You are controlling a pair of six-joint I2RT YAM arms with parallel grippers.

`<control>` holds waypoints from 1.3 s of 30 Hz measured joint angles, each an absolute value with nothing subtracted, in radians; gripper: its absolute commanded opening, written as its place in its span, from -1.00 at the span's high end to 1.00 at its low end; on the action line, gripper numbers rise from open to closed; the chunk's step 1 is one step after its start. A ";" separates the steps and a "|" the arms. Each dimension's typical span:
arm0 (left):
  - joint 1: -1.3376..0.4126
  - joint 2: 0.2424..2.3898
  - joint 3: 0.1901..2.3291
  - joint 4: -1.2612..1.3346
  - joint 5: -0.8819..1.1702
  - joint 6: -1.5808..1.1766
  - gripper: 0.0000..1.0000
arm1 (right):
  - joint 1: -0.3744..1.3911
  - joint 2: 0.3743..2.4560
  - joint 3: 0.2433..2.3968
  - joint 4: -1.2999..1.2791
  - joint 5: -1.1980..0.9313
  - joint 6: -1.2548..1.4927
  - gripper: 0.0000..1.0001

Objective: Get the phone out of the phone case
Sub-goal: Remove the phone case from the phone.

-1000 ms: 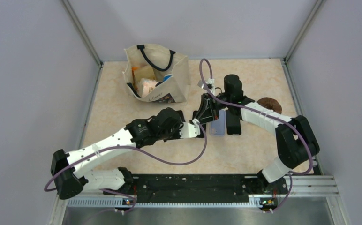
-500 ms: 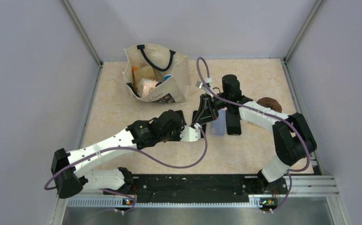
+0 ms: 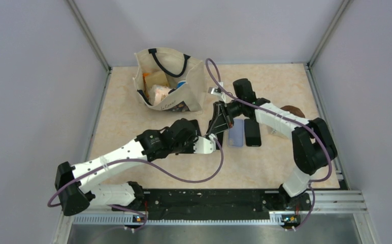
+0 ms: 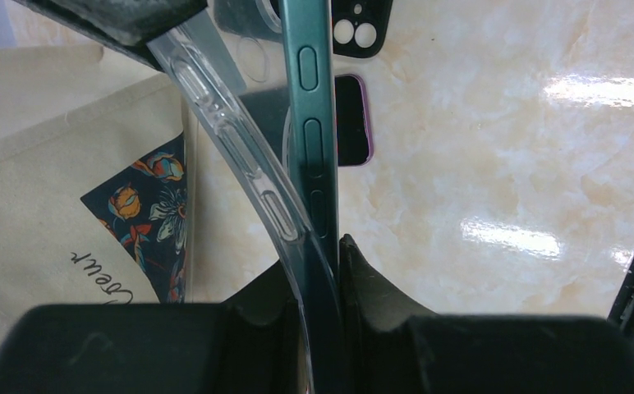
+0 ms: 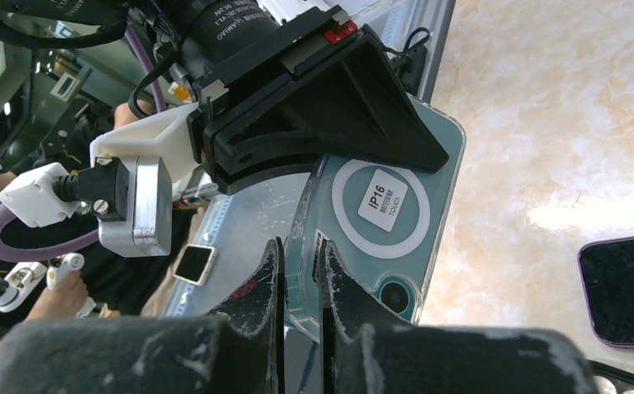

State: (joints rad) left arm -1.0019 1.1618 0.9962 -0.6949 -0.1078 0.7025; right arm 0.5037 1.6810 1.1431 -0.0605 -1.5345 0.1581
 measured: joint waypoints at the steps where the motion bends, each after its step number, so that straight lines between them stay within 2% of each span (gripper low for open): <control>1: -1.001 1.162 0.999 -0.702 -0.103 0.702 1.00 | 0.505 1.684 1.152 -0.087 -1.531 0.144 1.00; 16: -0.952 1.163 1.055 -0.794 0.012 0.636 1.00 | 0.516 1.662 1.219 -0.344 -1.461 -0.062 0.99; 39: -0.766 1.155 1.069 -0.748 0.404 0.495 1.00 | 0.460 1.468 1.110 -0.337 -1.283 -0.225 0.57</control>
